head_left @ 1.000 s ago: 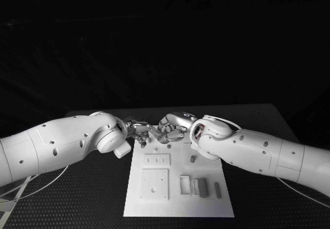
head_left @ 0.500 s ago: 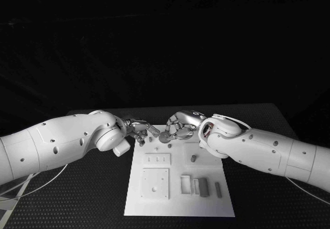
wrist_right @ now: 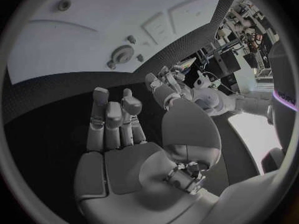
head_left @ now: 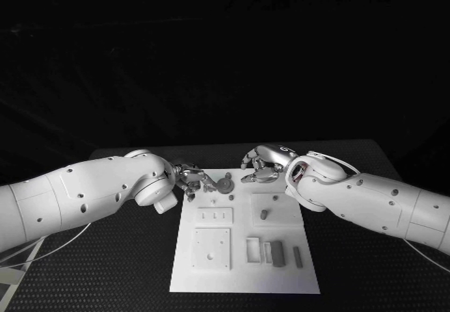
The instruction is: Assemble the parts on the task board
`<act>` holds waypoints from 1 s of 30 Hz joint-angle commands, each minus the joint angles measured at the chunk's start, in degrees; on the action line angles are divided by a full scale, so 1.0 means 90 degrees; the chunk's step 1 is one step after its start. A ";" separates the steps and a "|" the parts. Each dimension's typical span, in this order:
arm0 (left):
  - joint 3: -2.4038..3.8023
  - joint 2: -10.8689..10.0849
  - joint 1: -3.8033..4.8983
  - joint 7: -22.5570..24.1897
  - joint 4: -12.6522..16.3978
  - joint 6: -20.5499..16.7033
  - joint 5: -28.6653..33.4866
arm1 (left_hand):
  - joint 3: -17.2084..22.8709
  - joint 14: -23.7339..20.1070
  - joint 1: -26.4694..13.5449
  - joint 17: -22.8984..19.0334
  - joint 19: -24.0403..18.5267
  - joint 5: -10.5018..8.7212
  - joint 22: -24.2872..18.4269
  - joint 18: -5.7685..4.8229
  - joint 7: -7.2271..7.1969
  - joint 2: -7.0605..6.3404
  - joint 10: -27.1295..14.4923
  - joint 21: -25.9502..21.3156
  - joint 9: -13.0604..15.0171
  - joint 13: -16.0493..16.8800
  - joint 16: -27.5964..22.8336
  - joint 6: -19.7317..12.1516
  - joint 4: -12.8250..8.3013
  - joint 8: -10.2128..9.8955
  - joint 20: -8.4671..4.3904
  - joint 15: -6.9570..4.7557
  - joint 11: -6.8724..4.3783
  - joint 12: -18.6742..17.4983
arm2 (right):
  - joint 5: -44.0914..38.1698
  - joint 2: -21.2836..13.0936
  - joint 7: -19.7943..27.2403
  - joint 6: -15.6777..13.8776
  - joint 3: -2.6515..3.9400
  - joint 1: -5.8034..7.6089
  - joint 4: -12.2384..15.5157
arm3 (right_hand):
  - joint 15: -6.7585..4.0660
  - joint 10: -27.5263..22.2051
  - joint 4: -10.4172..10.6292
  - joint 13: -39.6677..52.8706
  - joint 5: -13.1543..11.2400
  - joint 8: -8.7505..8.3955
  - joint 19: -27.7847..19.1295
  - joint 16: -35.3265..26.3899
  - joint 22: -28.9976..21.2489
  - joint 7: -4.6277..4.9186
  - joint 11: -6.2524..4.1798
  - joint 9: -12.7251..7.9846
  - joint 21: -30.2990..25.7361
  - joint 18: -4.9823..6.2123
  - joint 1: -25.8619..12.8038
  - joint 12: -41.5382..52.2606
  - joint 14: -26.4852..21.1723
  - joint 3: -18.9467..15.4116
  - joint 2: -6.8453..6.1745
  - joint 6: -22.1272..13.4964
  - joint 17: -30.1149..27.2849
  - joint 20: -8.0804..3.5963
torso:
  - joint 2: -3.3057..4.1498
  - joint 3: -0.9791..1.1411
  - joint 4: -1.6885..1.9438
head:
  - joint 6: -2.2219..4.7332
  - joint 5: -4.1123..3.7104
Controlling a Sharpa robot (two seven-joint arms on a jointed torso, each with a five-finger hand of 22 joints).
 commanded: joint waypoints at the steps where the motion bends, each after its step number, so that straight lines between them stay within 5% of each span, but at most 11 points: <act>1: -0.0008 0.0086 -0.0036 -0.0499 -0.0045 0.0165 -0.0799 | -0.0005 -0.0086 0.0039 -0.0021 0.0010 0.0021 0.0011 0.0029 0.0001 0.0097 0.0001 -0.0034 0.0292 -0.0010 0.0021 0.0523 -0.0023 0.0229 -0.0043 -0.0062 -0.0046 0.0008 | 0.0342 -0.0013 0.0015 -0.0133 0.0074 0.0015 0.0022 | 0.0039 -0.0042 -0.0005 -0.0008 0.0014 -0.0032 -0.0035 -0.0033 0.0014 -0.0003 0.0015 -0.0003 -0.0033 0.0045 0.0024 -0.0036 0.0011 0.0048 -0.0016 -0.0011 -0.0009 -0.0002 | -0.0004 0.0003 0.0019 | -0.0041 -0.0014; 10: -0.0006 0.0302 -0.0189 -0.0713 -0.0203 0.0350 -0.1275 | -0.0030 -0.0067 -0.0030 -0.0106 0.0044 0.0018 0.0029 0.0021 -0.0038 0.0079 0.0039 -0.0044 0.0449 -0.0043 0.0081 0.0559 -0.0012 0.0316 -0.0066 -0.0067 -0.0083 0.0004 | 0.0502 -0.0024 0.0018 -0.0123 0.0232 0.0124 0.0103 | 0.0038 -0.0042 -0.0005 -0.0009 0.0014 -0.0031 -0.0033 -0.0033 0.0015 -0.0004 0.0014 -0.0002 -0.0033 0.0045 0.0032 -0.0036 0.0012 0.0055 -0.0006 -0.0007 -0.0010 -0.0001 | 0.0003 -0.0007 0.0010 | -0.0133 -0.0054; 30: -0.0005 0.0590 -0.0461 -0.0843 -0.0384 0.0560 -0.1562 | -0.0029 -0.0031 -0.0141 -0.0269 0.0102 0.0017 0.0051 0.0005 -0.0115 0.0061 0.0106 -0.0076 0.0704 -0.0114 0.0172 0.0629 0.0028 0.0509 -0.0100 -0.0068 -0.0156 -0.0015 | 0.0569 0.0086 0.0014 -0.0079 0.0287 0.0261 0.0067 | 0.0038 -0.0041 -0.0001 -0.0011 0.0014 -0.0031 -0.0032 -0.0032 0.0017 -0.0005 0.0013 0.0000 -0.0032 0.0045 0.0033 -0.0036 0.0013 0.0058 0.0005 -0.0003 -0.0011 0.0002 | 0.0006 -0.0022 0.0016 | -0.0287 -0.0142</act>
